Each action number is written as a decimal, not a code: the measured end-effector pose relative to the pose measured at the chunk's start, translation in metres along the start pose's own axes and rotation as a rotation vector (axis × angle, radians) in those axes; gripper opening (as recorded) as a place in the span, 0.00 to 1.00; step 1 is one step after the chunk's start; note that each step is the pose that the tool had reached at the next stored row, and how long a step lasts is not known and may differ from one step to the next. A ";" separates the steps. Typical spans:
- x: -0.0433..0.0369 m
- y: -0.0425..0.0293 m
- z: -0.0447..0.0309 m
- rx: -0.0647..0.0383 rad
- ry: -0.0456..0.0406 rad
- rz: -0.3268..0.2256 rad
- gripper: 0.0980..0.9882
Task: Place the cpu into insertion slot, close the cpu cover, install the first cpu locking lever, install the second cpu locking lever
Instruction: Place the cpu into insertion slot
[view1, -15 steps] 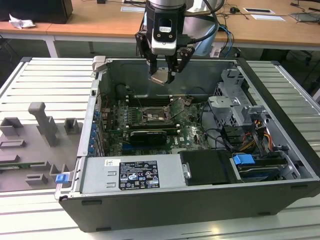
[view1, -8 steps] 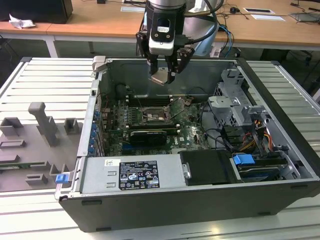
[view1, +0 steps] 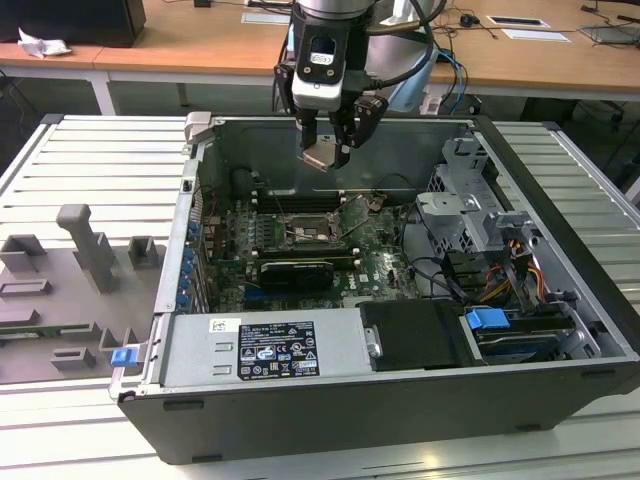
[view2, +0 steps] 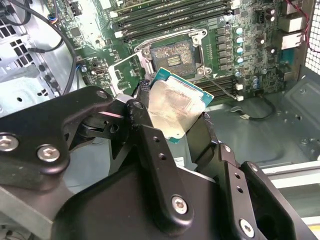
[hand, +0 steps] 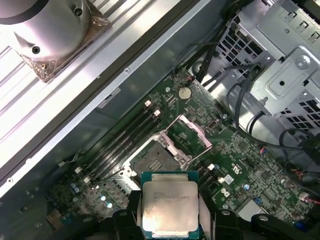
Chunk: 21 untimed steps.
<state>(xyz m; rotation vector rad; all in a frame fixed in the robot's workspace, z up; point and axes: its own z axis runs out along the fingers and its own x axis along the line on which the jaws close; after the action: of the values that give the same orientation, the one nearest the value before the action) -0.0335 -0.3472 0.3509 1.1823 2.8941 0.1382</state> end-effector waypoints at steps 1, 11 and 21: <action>0.0000 0.0000 0.0001 0.000 -0.0006 0.008 0.50; 0.0000 0.0000 0.0004 -0.002 -0.0067 0.078 0.50; 0.0000 -0.0001 0.0006 -0.003 -0.0127 0.147 0.50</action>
<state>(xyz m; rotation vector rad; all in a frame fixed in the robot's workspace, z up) -0.0335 -0.3472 0.3503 1.3892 2.7936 0.1361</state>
